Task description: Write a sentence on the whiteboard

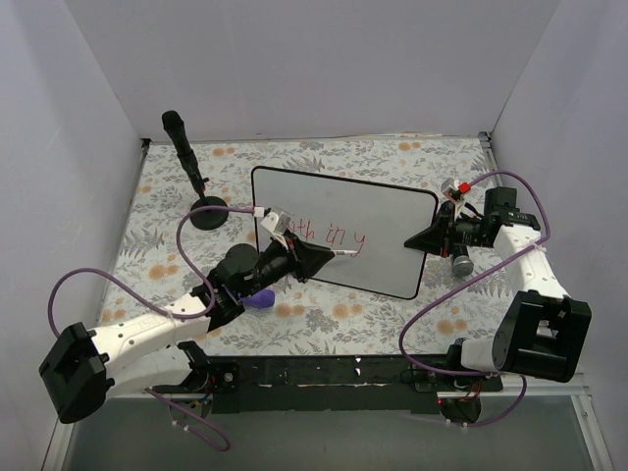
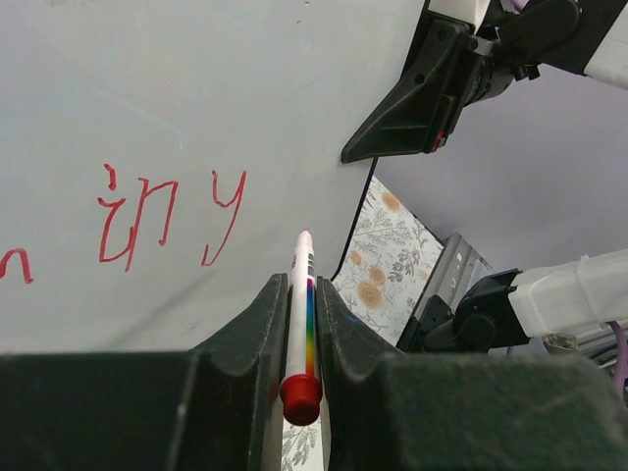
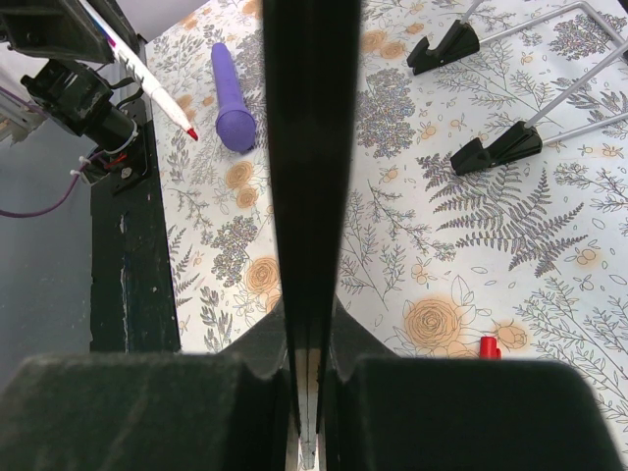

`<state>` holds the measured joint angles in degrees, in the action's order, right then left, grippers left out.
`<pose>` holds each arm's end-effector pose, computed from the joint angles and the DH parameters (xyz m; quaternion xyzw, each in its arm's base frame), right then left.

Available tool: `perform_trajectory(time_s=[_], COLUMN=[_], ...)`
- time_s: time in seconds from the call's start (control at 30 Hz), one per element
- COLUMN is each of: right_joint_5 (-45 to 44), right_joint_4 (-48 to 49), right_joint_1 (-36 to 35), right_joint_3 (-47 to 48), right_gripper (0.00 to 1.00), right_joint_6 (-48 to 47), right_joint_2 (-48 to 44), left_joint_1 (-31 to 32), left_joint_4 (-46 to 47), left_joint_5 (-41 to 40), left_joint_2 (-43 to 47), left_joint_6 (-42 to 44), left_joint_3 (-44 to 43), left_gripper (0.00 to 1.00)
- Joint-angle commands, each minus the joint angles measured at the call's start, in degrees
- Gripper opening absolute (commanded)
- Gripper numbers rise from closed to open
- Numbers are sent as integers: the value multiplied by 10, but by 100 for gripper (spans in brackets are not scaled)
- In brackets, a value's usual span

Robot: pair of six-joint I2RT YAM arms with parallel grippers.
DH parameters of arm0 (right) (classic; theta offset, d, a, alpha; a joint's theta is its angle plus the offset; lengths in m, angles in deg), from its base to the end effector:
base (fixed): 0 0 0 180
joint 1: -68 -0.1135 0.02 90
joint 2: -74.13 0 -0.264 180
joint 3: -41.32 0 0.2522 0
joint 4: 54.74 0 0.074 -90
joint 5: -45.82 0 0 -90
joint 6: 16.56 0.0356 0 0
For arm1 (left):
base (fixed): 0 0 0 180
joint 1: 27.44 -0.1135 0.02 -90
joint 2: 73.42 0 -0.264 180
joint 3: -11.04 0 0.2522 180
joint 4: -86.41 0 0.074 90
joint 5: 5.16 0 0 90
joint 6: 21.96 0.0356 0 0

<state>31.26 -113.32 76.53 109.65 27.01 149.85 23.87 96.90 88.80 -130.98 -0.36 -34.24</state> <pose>0.2412 -0.0013 0.2611 -0.3717 0.6904 0.4549 0.4222 0.1445 -0.1844 0.2792 -0.0829 0.7132 -0.6139 0.3278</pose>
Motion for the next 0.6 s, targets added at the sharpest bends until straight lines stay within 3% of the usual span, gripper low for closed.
perform_trajectory(time_s=[0.0,0.57], right_joint_5=[-14,-12], right_joint_4=[10,2], right_joint_1=[-5,-4], right_joint_3=[3,9], right_gripper=[1,1], right_joint_6=[-9,-18], right_joint_2=[-11,-4], left_joint_1=[11,15], left_joint_4=[41,59], left_joint_5=[-7,-33], left_joint_2=[-19,-132], left_joint_6=[5,33], left_joint_3=[-10,-84], left_gripper=[0,0])
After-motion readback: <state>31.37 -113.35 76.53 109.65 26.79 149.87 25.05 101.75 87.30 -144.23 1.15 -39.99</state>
